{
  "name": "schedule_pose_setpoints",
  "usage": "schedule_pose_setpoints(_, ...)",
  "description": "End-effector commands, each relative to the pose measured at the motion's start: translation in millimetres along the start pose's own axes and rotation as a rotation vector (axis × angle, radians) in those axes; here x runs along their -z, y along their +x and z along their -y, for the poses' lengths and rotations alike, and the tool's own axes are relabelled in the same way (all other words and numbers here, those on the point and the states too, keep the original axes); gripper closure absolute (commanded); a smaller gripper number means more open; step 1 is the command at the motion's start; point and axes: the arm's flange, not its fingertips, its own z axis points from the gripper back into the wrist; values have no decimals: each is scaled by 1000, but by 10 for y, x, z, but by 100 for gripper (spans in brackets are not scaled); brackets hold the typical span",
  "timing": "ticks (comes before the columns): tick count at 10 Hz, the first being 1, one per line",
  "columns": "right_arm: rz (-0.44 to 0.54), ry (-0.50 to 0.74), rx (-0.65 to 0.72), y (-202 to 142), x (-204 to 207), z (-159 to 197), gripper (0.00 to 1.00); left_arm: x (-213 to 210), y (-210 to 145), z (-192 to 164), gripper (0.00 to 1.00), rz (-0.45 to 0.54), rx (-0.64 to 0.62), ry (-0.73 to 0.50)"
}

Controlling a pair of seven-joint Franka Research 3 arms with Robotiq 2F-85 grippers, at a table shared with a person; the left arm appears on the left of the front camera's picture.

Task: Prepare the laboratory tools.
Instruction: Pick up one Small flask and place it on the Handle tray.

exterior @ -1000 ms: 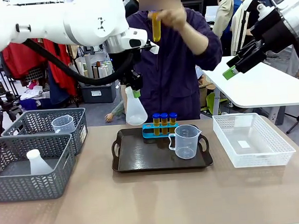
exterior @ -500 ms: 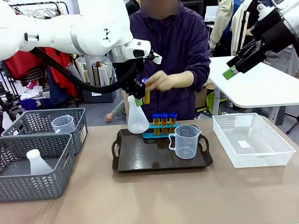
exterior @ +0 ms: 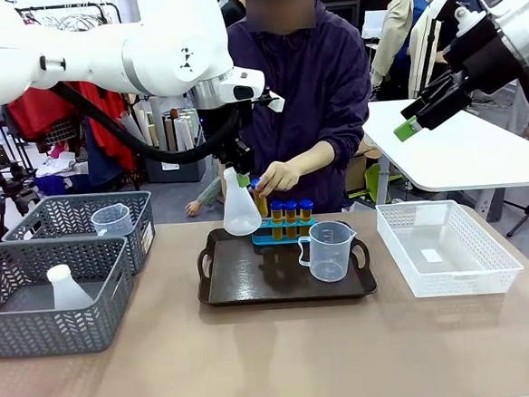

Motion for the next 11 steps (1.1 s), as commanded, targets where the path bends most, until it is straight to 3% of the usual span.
schedule_pose_setpoints(1, 10, 3, -3, 7, -1, 2, 0, -111, -168, -69, 100, 0, -22, 7)
schedule_pose_setpoints(6, 10, 3, -3, 7, -1, 2, 0, -245, -279, -184, 100, 17, -71, 22)
schedule_pose_setpoints(11, 10, 3, -3, 7, -1, 2, 0, -244, -174, -222, 100, 7, -48, 33)
